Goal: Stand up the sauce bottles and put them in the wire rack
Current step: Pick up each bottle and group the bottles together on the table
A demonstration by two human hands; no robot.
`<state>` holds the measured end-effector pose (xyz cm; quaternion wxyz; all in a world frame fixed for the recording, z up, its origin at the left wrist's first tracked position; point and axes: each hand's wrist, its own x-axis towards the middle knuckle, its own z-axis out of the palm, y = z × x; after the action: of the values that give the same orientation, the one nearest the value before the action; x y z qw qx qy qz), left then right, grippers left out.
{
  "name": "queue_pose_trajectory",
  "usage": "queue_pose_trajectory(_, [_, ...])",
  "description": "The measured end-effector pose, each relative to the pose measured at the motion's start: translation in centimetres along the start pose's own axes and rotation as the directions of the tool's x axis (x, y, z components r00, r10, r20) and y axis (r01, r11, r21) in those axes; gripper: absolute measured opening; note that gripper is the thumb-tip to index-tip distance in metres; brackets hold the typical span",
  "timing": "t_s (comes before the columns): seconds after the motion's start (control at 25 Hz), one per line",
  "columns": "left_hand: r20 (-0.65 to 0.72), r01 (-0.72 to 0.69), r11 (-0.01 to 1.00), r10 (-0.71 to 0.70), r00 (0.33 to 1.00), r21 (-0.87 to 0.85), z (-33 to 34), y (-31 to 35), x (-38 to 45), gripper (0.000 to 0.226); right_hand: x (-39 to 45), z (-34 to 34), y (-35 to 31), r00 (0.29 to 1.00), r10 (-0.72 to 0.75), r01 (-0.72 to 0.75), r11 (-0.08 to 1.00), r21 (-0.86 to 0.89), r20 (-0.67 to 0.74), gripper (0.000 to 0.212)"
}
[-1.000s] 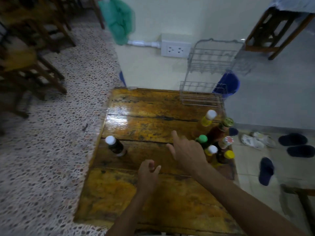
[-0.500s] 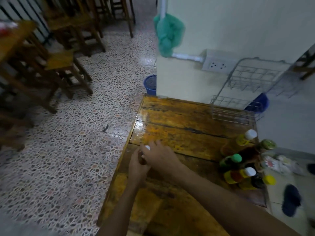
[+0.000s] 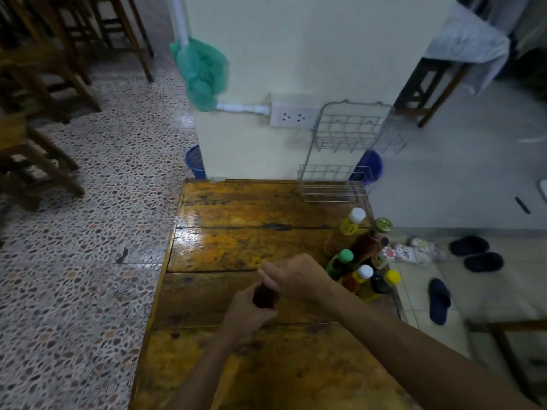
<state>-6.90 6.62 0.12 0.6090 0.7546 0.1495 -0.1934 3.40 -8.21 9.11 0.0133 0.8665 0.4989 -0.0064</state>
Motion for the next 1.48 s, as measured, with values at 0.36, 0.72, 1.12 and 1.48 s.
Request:
queue_pose_trajectory(0.36, [-0.042, -0.089, 0.905, 0.117, 0.992, 0.417, 5.2, 1.4, -2.5, 0.047, -7.6, 0.2, -1.4, 0.893, 0.393, -0.415, 0.907, 0.066, 0.219, 0.034])
queue_pose_trajectory(0.72, [0.117, -0.175, 0.911, 0.14, 0.983, 0.374, 10.4, 4.0, -4.4, 0.04, -17.0, 0.1, 0.8, 0.959, 0.28, -0.28, 0.96, 0.006, -0.044, 0.037])
queue_pose_trajectory(1.12, [0.012, -0.179, 0.722, 0.23, 0.973, 0.669, 17.5, 2.6, -5.6, 0.04, -22.6, 2.5, 0.3, 0.719, 0.653, -0.676, 0.577, 0.459, 0.238, 0.044])
queue_pose_trajectory(1.48, [0.157, -0.171, 0.87, 0.11, 0.982, 0.463, 19.5, 3.4, -5.8, 0.043, -27.8, 2.7, 1.4, 0.939, 0.327, -0.314, 0.941, 0.125, -0.102, 0.017])
